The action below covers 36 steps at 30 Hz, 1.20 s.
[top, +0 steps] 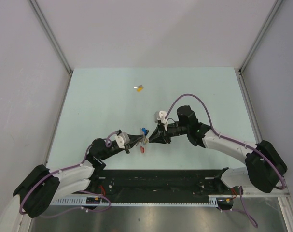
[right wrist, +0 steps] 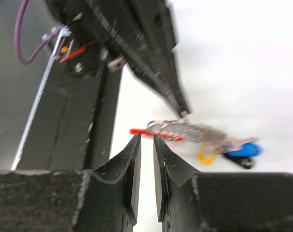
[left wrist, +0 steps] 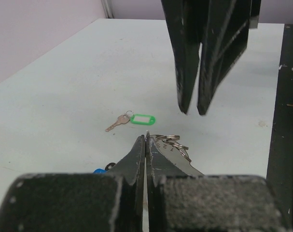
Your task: Put the keys on the keyring
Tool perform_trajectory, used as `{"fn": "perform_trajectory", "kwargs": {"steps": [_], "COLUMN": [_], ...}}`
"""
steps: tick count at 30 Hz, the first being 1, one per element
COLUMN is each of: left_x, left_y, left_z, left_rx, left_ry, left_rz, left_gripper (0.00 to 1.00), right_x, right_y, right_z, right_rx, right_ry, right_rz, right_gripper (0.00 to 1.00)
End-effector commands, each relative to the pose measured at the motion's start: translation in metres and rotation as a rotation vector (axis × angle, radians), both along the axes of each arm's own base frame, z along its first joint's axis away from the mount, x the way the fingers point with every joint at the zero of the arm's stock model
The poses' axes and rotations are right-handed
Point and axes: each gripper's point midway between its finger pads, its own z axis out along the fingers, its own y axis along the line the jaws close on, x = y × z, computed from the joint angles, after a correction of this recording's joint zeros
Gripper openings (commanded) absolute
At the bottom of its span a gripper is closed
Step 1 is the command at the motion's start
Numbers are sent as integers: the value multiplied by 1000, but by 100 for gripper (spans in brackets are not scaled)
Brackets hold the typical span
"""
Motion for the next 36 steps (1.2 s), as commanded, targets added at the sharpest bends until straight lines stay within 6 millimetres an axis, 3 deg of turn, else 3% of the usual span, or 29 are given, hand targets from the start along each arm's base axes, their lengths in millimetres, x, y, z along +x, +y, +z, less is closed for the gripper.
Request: {"fn": "perform_trajectory", "kwargs": {"steps": [1,11,25,30,36], "left_x": [-9,-10,-7,-7,-7], "left_y": [3,2,2,3,3], "left_z": [-5,-4,-5,-6,-5], "left_rx": [-4,-8,-8,-8,-8], "left_ry": [-12,-12,-3,2,0], "left_rz": [-21,-34,-20,-16,-11], "left_gripper": [0,0,0,0,0], "right_x": [21,52,33,38,40], "right_y": [1,15,19,14,12], "right_z": [34,11,1,-10,-6], "right_rx": [97,122,115,74,95], "right_ry": [-108,-118,-79,-64,-66], "right_rz": [-106,-177,-70,-111,-127], "right_gripper": [21,20,21,20,21]}}
